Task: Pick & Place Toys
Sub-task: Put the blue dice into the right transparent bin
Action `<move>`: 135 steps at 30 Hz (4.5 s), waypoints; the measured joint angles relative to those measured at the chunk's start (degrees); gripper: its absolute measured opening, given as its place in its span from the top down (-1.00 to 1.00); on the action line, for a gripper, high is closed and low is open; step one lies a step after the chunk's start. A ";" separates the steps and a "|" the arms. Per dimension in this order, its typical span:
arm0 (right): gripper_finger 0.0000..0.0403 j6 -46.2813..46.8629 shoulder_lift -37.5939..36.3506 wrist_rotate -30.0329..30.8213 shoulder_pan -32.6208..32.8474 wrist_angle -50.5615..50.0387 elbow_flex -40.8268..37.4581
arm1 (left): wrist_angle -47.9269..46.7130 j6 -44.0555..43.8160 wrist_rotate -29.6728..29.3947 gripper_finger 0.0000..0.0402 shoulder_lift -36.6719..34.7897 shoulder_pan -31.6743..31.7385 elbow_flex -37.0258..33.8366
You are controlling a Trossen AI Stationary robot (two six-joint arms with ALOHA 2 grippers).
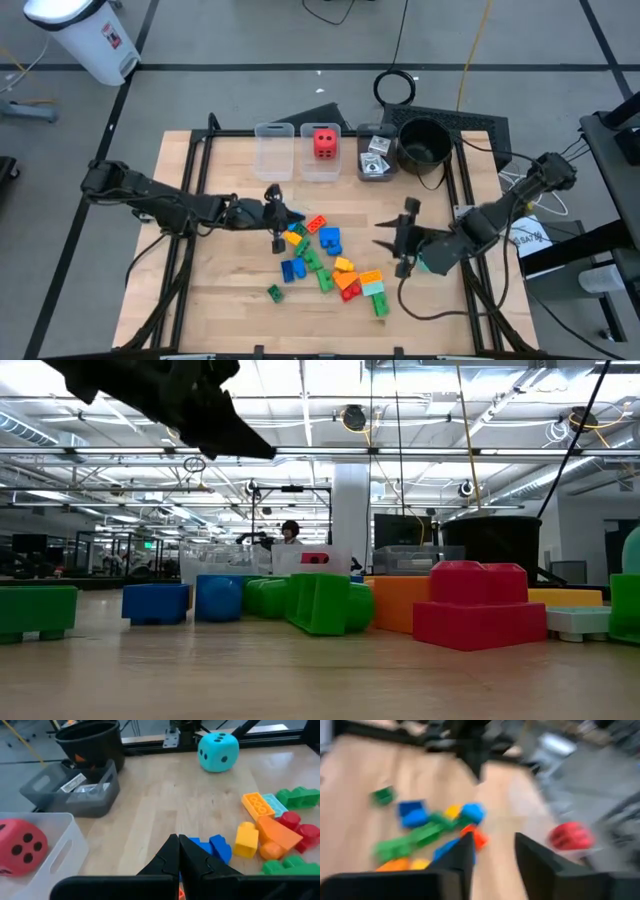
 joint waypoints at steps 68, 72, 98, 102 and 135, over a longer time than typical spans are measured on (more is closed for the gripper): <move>0.58 60.51 12.68 -35.97 -4.88 -39.75 2.17 | 0.31 0.03 0.47 0.86 -0.02 6.13 -0.27; 0.89 52.35 10.63 -29.03 -6.40 -30.75 4.00 | 0.32 0.05 0.47 0.86 -0.01 6.13 -0.27; 0.99 -14.13 21.13 -27.30 -41.40 27.35 2.56 | -5.49 0.61 -0.50 0.86 -19.75 4.50 -0.19; 0.99 -18.72 26.74 -26.65 -45.20 33.45 2.67 | -7.25 0.63 -1.62 0.86 -20.05 5.01 -0.19; 0.62 -26.09 31.77 -25.05 -49.45 29.17 2.71 | -12.17 1.67 -2.59 0.86 -19.76 7.95 -0.25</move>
